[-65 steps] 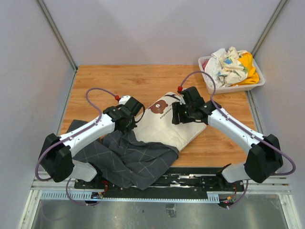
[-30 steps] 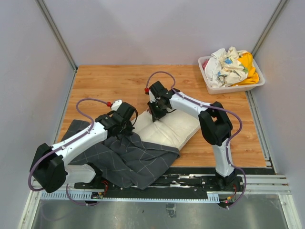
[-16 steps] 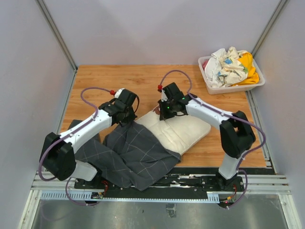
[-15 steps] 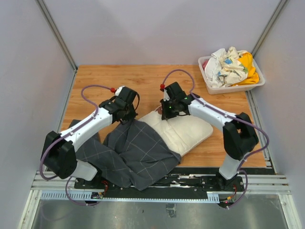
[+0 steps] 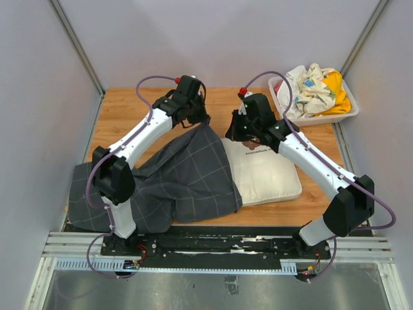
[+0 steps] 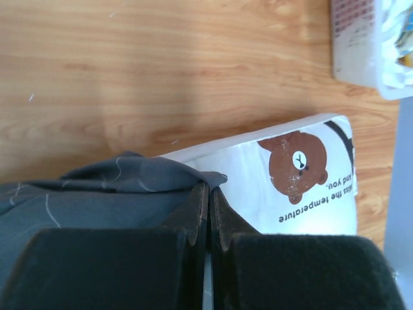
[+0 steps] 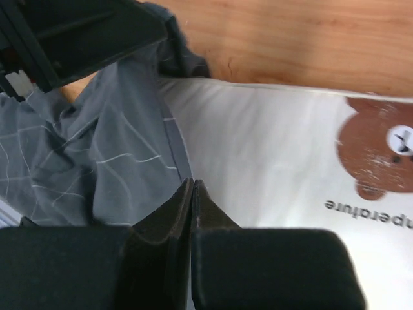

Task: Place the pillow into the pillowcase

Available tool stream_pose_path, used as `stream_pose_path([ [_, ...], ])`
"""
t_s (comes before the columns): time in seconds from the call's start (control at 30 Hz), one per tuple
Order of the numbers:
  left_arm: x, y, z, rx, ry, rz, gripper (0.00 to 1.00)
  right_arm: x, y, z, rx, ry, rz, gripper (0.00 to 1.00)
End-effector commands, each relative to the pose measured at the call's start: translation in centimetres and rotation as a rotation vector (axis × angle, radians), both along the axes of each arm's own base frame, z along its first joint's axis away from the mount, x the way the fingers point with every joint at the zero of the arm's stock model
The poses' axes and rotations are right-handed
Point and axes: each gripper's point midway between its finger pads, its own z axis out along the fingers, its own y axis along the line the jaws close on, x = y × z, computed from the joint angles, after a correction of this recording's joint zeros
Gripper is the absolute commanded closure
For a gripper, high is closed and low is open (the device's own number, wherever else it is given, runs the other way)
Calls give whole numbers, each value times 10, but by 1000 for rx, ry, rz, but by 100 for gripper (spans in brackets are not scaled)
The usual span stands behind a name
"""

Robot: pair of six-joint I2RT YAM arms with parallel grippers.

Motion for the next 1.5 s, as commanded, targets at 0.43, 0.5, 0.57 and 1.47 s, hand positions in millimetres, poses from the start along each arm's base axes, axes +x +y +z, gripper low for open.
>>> stream_pose_path([
  [0.43, 5, -17, -15, 13, 1, -144, 100, 35, -75, -73, -236, 133, -188, 30],
  [0.5, 4, -19, -22, 9, 9, -153, 100, 38, -80, -85, -282, 169, -195, 27],
  [0.57, 4, -20, -26, 9, 18, -158, 100, 40, -88, -97, -339, 212, -214, 25],
  [1.47, 15, -28, -31, -21, 37, -173, 100, 21, -60, -207, -270, 478, -104, 99],
])
